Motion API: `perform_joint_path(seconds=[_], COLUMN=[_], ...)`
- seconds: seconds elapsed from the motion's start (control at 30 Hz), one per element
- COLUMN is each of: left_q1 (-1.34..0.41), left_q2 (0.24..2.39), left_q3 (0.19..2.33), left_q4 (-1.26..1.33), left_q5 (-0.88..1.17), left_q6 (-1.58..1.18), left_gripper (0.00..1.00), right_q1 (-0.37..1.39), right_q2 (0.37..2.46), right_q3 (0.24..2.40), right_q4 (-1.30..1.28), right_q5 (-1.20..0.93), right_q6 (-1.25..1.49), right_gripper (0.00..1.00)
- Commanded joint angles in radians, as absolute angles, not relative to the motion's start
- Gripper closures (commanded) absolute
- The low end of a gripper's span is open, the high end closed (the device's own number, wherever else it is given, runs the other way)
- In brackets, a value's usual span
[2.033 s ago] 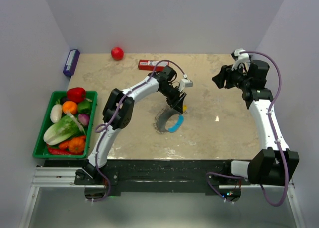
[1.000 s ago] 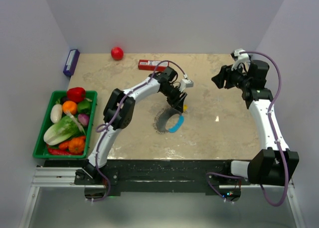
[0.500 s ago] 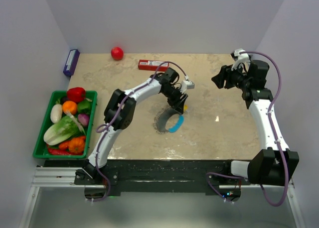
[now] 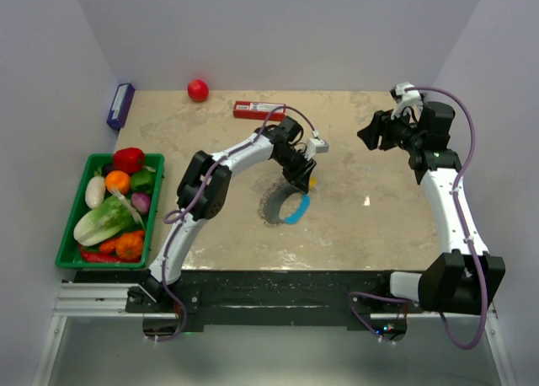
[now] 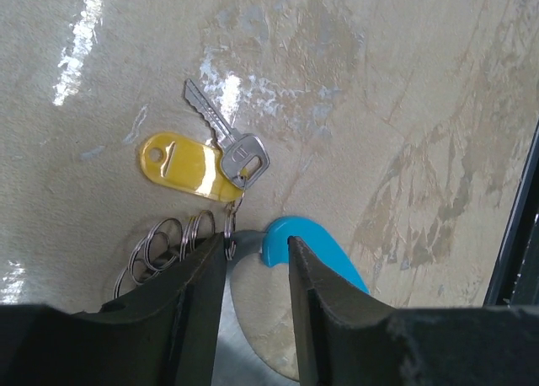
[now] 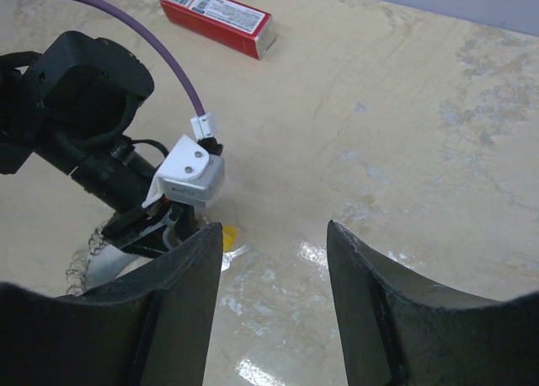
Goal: Remove the keys from the keyring
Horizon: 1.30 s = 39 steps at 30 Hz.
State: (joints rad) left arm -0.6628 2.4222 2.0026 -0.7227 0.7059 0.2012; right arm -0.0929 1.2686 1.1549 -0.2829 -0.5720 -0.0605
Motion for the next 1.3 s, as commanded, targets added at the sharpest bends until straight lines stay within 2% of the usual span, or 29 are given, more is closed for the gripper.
perform_joint_path(seconds=[0.0, 0.2, 0.3, 0.33, 0.47, 0.73, 1.07, 1.2, 1.27], left_q1=[-0.669, -0.669, -0.669, -0.669, -0.670, -0.670, -0.670, -0.669, -0.670], left_q2=[2.428, 2.433, 2.437, 2.439, 2.438, 2.424, 2.287, 2.227, 2.192], left_q3=[2.005, 2.006, 2.008, 2.008, 2.011, 2.006, 1.993, 1.987, 1.983], left_q4=[-0.718, -0.710, -0.709, -0.709, -0.707, -0.707, -0.839, -0.919, -0.949], left_q5=[0.700, 0.698, 0.699, 0.699, 0.698, 0.704, 0.931, 1.005, 1.054], left_q6=[0.209, 0.207, 0.207, 0.207, 0.206, 0.222, 0.419, 0.485, 0.526], left_gripper=[0.63, 0.74, 0.85, 0.92, 0.99, 1.00, 1.00, 1.00, 1.00], right_q1=[-0.097, -0.097, -0.097, -0.098, -0.097, -0.098, -0.097, -0.097, -0.097], right_q2=[1.253, 1.255, 1.253, 1.253, 1.256, 1.253, 1.232, 1.186, 1.154], right_q3=[1.158, 1.154, 1.157, 1.157, 1.160, 1.161, 1.203, 1.198, 1.193], right_q4=[-0.249, -0.248, -0.249, -0.250, -0.253, -0.255, -0.347, -0.394, -0.425], right_q5=[-0.598, -0.600, -0.600, -0.600, -0.601, -0.607, -0.790, -0.876, -0.922], right_q6=[-0.051, -0.051, -0.052, -0.052, -0.054, -0.057, -0.195, -0.317, -0.356], right_gripper=[0.44, 0.44, 0.44, 0.44, 0.44, 0.44, 0.43, 0.39, 0.33])
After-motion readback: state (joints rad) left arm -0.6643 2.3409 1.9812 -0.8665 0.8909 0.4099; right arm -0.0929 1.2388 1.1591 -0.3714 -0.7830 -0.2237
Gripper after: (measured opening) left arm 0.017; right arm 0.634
